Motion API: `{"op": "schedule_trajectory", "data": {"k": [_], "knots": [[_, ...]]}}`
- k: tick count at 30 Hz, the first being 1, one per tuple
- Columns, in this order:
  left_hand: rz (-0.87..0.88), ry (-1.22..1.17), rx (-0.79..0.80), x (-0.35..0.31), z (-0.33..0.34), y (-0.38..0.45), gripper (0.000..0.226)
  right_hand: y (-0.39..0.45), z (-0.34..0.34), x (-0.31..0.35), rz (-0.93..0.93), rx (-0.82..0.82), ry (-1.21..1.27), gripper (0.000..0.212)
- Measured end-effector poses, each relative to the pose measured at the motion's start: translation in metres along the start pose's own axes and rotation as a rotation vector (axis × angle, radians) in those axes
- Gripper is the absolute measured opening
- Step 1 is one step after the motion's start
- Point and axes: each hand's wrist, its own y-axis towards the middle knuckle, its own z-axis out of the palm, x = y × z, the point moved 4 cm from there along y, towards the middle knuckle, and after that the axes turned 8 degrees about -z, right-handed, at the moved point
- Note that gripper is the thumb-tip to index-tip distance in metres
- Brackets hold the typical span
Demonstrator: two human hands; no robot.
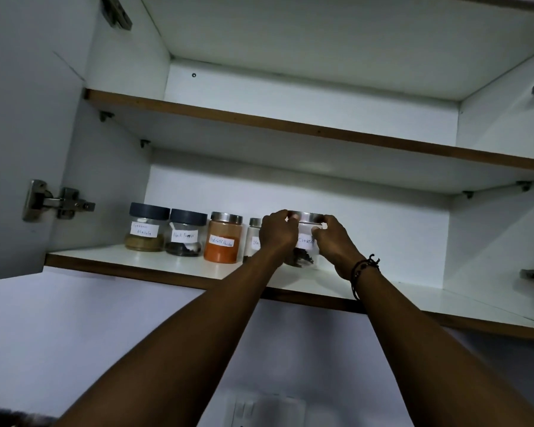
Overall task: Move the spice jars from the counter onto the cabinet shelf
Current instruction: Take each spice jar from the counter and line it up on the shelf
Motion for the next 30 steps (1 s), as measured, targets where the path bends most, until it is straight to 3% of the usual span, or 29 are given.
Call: {"op": "schedule_trajectory", "data": {"k": [3, 9, 20, 25, 30], "knots": [[-0.041, 0.155, 0.032, 0.012, 0.008, 0.004, 0.034, 0.001, 0.011, -0.016, 0.034, 0.027, 0.003, 0.038], [-0.112, 0.162, 0.028, 0.026, 0.018, 0.004, 0.023, 0.007, 0.019, -0.024, 0.001, 0.068, -0.111, 0.042], [-0.033, 0.319, 0.01, 0.025, 0.02, -0.009, 0.043, 0.003, 0.024, -0.035, -0.004, 0.081, -0.261, 0.038], [0.007, 0.277, -0.001, 0.021, 0.013, -0.025, 0.032, -0.016, 0.025, -0.021, -0.034, 0.166, -0.279, 0.032], [0.08, 0.136, 0.034, 0.014, -0.001, -0.061, 0.031, -0.055, 0.013, 0.001, -0.174, 0.048, -0.466, 0.026]]}}
